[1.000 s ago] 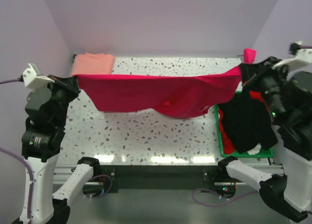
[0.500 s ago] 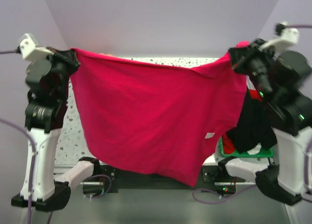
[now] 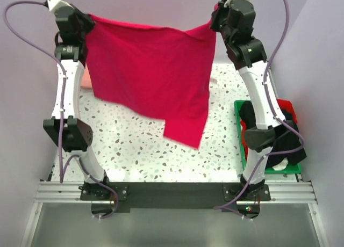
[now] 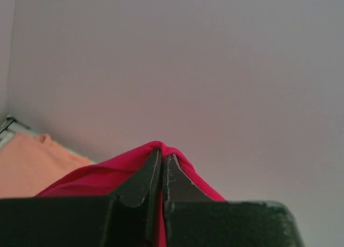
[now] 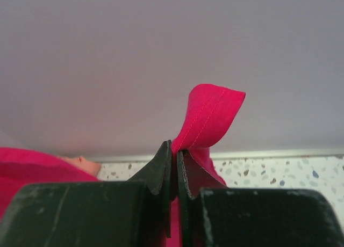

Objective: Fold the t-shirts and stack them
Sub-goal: Flatten the tshirt out

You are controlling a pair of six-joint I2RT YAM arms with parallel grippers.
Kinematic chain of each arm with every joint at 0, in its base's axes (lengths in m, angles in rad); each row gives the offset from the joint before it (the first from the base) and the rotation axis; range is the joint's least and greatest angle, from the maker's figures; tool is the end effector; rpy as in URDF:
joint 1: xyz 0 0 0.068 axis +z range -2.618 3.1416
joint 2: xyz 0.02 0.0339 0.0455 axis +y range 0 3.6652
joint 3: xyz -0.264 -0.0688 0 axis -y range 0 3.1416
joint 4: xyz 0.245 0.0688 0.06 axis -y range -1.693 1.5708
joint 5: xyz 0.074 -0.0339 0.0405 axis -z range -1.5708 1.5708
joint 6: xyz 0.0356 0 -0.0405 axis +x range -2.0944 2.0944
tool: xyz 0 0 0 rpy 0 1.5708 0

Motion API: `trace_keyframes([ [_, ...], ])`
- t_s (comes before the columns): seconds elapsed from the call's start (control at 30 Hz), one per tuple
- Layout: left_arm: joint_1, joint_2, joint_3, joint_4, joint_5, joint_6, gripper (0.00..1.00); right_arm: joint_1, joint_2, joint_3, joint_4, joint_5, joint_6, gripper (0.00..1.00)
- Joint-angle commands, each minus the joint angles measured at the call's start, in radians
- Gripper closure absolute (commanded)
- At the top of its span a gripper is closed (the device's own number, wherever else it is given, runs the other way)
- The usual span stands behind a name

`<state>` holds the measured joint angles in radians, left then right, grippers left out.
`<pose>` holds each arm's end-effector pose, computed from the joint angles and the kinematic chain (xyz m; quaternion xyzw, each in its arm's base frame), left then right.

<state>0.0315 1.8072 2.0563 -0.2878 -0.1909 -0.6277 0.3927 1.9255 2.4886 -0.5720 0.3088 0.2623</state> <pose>0.4129 0.0198 0.4845 -0.2947 0.6574 -0.1370 0.6799 0.3688 0.1411 0.5416 0.0623 0.7074 0.1203 0.6937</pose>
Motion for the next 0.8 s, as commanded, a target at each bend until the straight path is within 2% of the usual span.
trace_keyframes([
  [0.0,0.073,0.053,0.234,0.124,0.157,-0.082,1.00,-0.009,-0.138,0.021,0.321,0.073,-0.081,1.00],
  [0.13,0.128,0.073,0.228,0.170,0.218,-0.124,1.00,-0.011,-0.258,-0.161,0.405,0.101,-0.083,1.00],
  [0.23,0.146,0.014,0.105,0.197,0.242,-0.127,1.00,-0.011,-0.361,-0.354,0.431,0.108,-0.064,1.00],
  [0.27,0.150,-0.011,-0.003,0.225,0.249,-0.124,1.00,-0.011,-0.387,-0.466,0.432,0.116,-0.049,1.00],
  [0.33,0.151,-0.081,-0.118,0.252,0.258,-0.116,1.00,-0.011,-0.479,-0.603,0.426,0.136,-0.017,1.00],
  [0.37,0.153,-0.107,-0.233,0.262,0.261,-0.107,1.00,-0.011,-0.518,-0.767,0.432,0.139,0.023,1.00],
  [0.43,0.153,-0.181,-0.361,0.272,0.265,-0.106,1.00,-0.011,-0.624,-0.928,0.442,0.138,0.075,1.00],
  [0.47,0.153,-0.204,-0.496,0.315,0.278,-0.110,1.00,-0.011,-0.655,-1.074,0.436,0.135,0.128,1.00],
  [0.53,0.151,-0.264,-0.629,0.322,0.280,-0.121,1.00,-0.011,-0.748,-1.216,0.393,0.125,0.193,1.00],
  [0.57,0.153,-0.281,-0.759,0.326,0.277,-0.139,1.00,-0.011,-0.779,-1.355,0.385,0.115,0.245,1.00],
  [0.63,0.151,-0.328,-0.945,0.332,0.271,-0.171,1.00,-0.011,-0.857,-1.483,0.345,0.081,0.331,1.00],
  [0.67,0.151,-0.341,-1.003,0.344,0.268,-0.184,1.00,-0.011,-0.882,-1.604,0.340,0.060,0.353,1.00],
  [0.77,0.153,-0.379,-1.192,0.357,0.239,-0.219,1.00,-0.011,-0.918,-1.787,0.317,-0.028,0.425,0.96],
])
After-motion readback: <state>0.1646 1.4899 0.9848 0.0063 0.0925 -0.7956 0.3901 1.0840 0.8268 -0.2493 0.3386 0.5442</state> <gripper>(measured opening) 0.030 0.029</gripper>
